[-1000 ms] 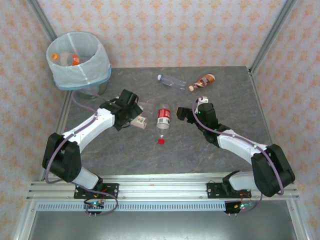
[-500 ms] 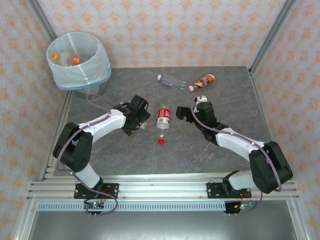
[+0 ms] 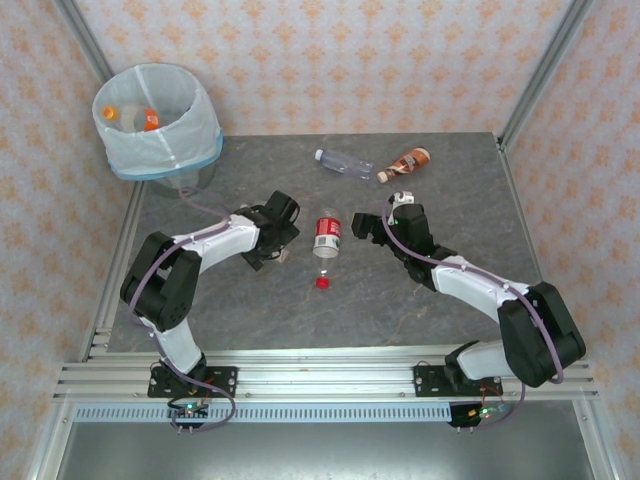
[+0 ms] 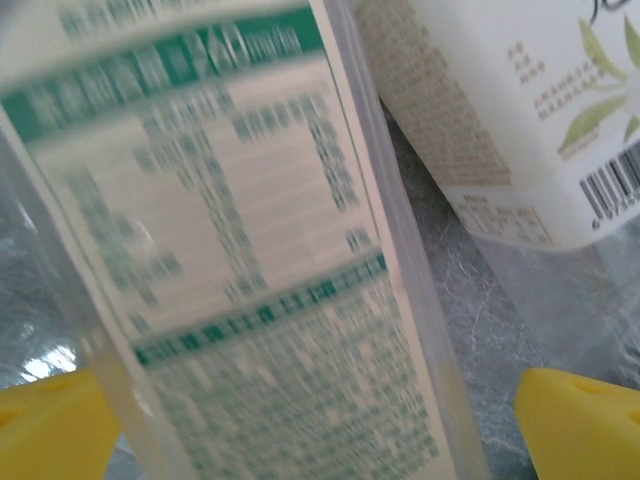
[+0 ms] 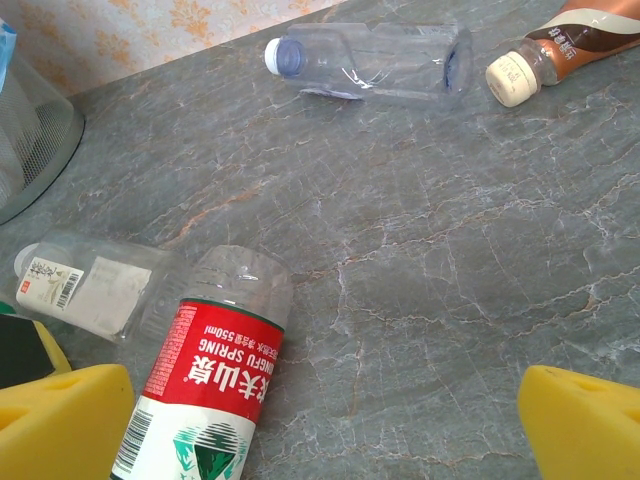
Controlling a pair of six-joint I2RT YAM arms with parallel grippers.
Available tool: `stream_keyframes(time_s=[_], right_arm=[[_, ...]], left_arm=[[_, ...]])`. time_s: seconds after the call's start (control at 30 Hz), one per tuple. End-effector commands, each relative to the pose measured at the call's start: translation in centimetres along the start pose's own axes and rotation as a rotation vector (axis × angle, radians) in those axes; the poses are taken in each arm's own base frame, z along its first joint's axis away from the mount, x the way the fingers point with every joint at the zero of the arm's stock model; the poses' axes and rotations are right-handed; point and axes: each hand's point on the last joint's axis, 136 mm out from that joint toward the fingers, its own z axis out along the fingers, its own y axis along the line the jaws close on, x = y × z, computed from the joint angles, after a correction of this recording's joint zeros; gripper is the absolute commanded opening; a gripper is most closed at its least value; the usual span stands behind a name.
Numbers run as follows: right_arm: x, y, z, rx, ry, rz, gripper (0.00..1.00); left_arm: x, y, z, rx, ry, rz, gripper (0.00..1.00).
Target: Put the plastic bottles in the bin
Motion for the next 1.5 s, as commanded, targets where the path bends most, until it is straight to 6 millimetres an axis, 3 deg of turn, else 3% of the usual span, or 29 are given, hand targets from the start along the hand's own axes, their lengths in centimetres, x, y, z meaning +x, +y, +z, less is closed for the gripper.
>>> stream_keyframes(time_s=[0.0, 0.23, 0.57, 0.93, 1.27, 1.47], right_arm=[[-1.1, -0.1, -0.3, 0.017, -0.028, 0.007, 0.99], [-1.2, 0.2, 0.2, 0.008, -0.019, 0.006, 0.99], [-1.1, 0.4, 0.5, 0.001, -0.008, 0.022, 0.99], [-1.1, 0.3, 0.7, 0.006, -0.007, 0.024, 0.99], [-0.9, 0.3, 0.9, 0.006, 0.002, 0.026, 0.99], [-0.7, 0.3, 1.1, 0.007, 0.010, 0.027, 0.99]], left_arm=[[-1.5, 2.3, 0.7, -0.072, -0.062, 0.039, 1.00], [-3.6, 4.9, 0.9, -0.117, -0.094, 0.077, 0.98], [-5.5, 3.9, 0.9, -0.121, -0.106, 0.142, 0.95], [-5.3, 3.7, 1.3, -0.157, -0.080, 0.216, 0.78], [-4.3, 4.3, 2.9, -0.178, -0.035, 0.237, 0.73], [-4.2, 4.2, 3.0, -0.172, -0.031, 0.253, 0.60]])
